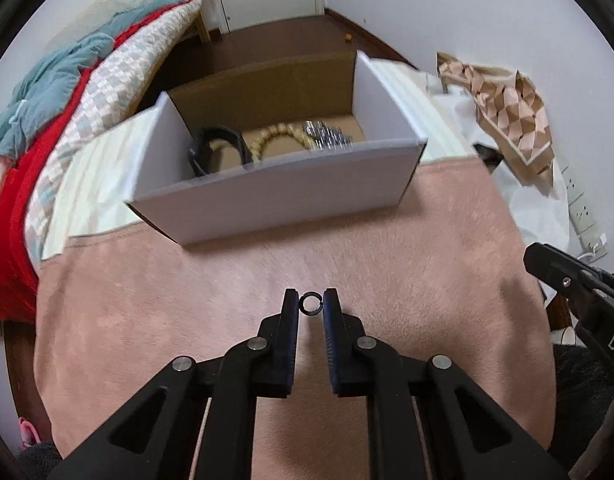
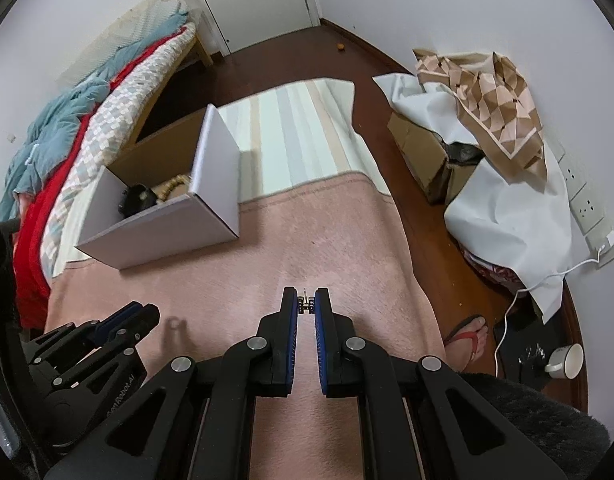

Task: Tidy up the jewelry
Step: 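Grasp the remaining black ring with the left gripper while the right gripper holds the earring, then lower the black ring and earring into the white box and open both grippers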

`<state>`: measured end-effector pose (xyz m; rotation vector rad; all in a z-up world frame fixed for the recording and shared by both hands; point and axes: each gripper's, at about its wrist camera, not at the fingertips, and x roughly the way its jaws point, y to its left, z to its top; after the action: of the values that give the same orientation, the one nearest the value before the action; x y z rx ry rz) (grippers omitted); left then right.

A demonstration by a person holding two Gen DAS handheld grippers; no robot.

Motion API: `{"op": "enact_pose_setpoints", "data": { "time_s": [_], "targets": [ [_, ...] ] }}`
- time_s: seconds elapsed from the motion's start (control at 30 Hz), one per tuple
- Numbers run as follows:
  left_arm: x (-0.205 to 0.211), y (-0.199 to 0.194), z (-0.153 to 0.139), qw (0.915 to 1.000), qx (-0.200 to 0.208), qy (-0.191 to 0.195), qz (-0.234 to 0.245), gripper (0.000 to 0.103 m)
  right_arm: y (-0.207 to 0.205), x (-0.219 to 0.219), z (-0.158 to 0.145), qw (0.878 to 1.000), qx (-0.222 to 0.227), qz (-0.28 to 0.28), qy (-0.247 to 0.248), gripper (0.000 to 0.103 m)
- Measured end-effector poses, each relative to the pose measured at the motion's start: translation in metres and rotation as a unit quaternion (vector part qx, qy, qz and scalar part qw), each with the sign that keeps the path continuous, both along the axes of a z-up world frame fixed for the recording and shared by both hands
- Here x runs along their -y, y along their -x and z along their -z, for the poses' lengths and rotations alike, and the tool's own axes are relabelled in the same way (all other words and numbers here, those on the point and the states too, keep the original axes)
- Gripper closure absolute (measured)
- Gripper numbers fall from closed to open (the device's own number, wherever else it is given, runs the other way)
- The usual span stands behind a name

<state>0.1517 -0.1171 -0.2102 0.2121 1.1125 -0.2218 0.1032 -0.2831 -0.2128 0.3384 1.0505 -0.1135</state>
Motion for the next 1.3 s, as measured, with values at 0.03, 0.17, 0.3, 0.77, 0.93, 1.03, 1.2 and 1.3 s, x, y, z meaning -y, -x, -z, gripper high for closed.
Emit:
{"op": "enact_pose_setpoints", "data": {
  "time_s": [0.03,0.17,0.3,0.77,0.93,1.03,1.2,1.3],
  "targets": [
    [-0.002,0.000,-0.007,1.0000,0.007,0.002,-0.002,0.093,0.000,-0.001,-0.006,1.000,0.005,-0.002,-0.002,0.094],
    [-0.017,-0.007,-0.036,0.9993,0.027,0.022,-0.015,0.093,-0.007,-0.009,-0.031,0.999,0.031,-0.014,-0.012,0.094],
    [-0.041,-0.028,-0.063,0.9972,0.026,0.061,-0.035,0.093,-0.032,-0.024,-0.058,0.997,0.059,-0.037,-0.027,0.094],
    [-0.079,-0.134,-0.046,0.9912,-0.057,0.100,-0.065,0.093,-0.156,-0.066,-0.029,0.990,-0.001,-0.106,-0.091,0.094],
    [-0.082,-0.145,-0.043,0.9894,-0.075,0.103,-0.070,0.092,-0.171,-0.069,-0.016,0.986,-0.022,-0.116,-0.118,0.094],
    [-0.083,-0.147,-0.047,0.9896,-0.071,0.100,-0.076,0.091,-0.172,-0.069,-0.015,0.985,-0.027,-0.116,-0.126,0.092],
    [-0.093,-0.142,-0.061,0.9915,-0.047,0.083,-0.089,0.065,-0.167,-0.061,-0.024,0.988,-0.024,-0.103,-0.115,0.068],
    [-0.101,-0.134,-0.071,0.9925,-0.025,0.067,-0.100,0.048,-0.161,-0.058,-0.034,0.991,-0.019,-0.097,-0.092,0.067]
  ]
}}
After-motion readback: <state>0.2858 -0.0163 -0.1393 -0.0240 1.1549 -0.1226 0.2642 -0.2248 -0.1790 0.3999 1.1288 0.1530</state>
